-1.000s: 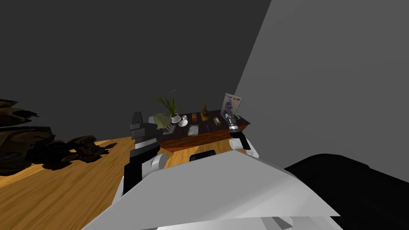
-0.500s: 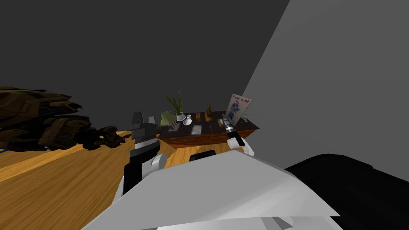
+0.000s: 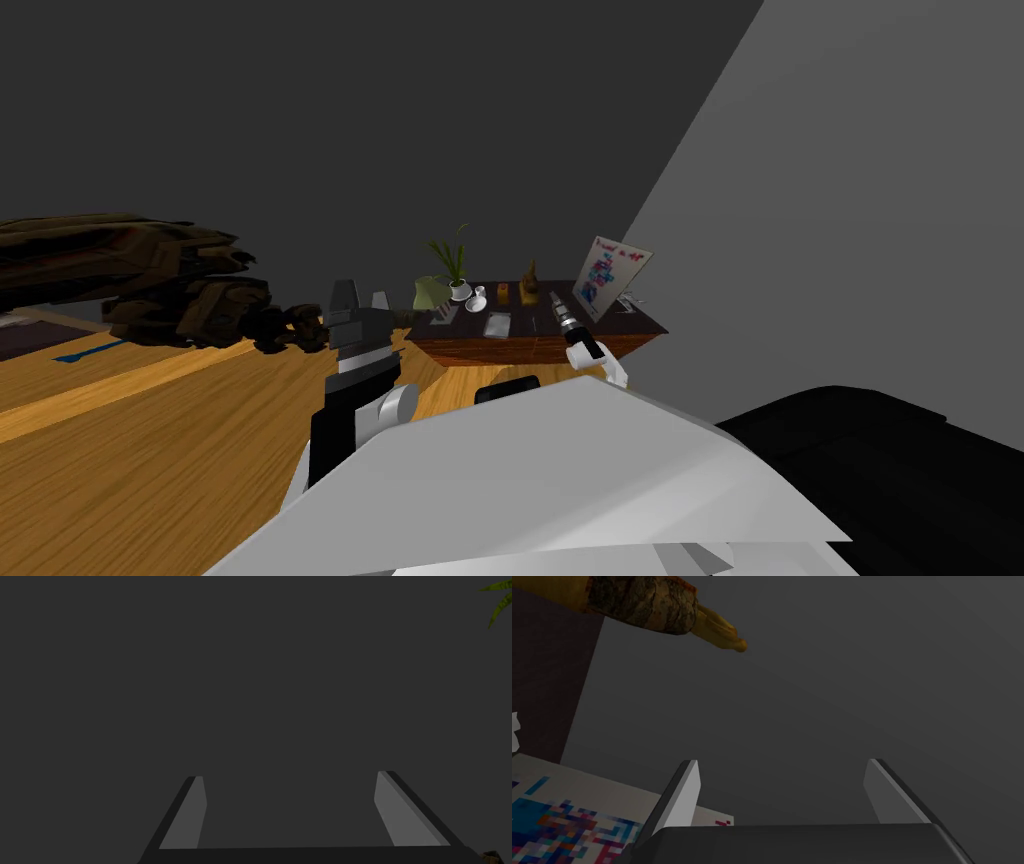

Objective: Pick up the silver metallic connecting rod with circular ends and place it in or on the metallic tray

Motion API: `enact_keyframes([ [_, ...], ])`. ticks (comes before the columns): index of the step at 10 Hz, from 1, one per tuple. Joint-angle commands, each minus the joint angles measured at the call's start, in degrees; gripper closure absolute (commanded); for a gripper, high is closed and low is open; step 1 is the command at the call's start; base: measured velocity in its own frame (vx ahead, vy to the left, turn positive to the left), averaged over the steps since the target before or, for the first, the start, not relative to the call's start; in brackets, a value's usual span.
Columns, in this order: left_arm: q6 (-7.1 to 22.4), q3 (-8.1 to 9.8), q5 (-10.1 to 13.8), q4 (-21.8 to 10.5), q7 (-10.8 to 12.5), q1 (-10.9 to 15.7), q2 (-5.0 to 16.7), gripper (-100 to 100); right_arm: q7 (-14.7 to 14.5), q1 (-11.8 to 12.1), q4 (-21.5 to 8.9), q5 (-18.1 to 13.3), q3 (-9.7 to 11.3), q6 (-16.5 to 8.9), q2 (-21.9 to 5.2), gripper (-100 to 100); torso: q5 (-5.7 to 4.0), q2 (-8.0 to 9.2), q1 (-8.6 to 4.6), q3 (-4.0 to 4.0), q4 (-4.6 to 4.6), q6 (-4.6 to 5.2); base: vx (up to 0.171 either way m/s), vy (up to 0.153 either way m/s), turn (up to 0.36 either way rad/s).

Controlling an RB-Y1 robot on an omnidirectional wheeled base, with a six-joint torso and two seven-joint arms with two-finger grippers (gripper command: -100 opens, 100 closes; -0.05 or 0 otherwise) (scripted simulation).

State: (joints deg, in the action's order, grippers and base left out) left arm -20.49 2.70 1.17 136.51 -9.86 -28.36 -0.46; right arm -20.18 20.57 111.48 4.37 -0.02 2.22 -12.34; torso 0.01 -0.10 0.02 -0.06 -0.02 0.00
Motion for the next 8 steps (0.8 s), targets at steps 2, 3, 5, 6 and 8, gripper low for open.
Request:
enact_keyframes([
  [2, 0.0, 0.00, 0.0, 0.0, 0.0, 0.0, 0.0, 0, -3.0, -1.5, -4.2, -0.7, 1.0, -4.7, -0.8, -100, 0.00, -0.01, 0.02, -0.01, -0.01, 0.00, 0.028, 0.000, 0.269],
  [3, 0.0, 0.00, 0.0, 0.0, 0.0, 0.0, 0.0, 0, -3.0, -1.5, -4.8, -0.7, 1.0, -5.6, -0.8, -100, 0.00, -0.04, 0.01, -0.02, -0.01, 0.00, 0.024, -0.006, 0.074],
  [5, 0.0, 0.00, 0.0, 0.0, 0.0, 0.0, 0.0, 0, -5.3, -3.1, -8.7, -1.2, 1.8, -9.1, -1.8, -100, 0.00, -0.01, -0.01, -0.01, 0.00, 0.01, 0.021, -0.005, 0.204],
  [6, 0.0, 0.00, 0.0, 0.0, 0.0, 0.0, 0.0, 0, -5.3, -3.1, -9.3, -1.2, 1.8, -10.1, -1.8, -100, 0.00, -0.02, -0.02, -0.01, -0.01, 0.00, 0.018, -0.012, 0.089],
  [8, 0.0, 0.00, 0.0, 0.0, 0.0, 0.0, 0.0, 0, -6.5, -4.0, -11.6, -1.4, 2.1, -12.4, -2.4, -100, -0.01, 0.01, -0.02, 0.00, 0.00, 0.02, 0.016, -0.010, 0.119],
])
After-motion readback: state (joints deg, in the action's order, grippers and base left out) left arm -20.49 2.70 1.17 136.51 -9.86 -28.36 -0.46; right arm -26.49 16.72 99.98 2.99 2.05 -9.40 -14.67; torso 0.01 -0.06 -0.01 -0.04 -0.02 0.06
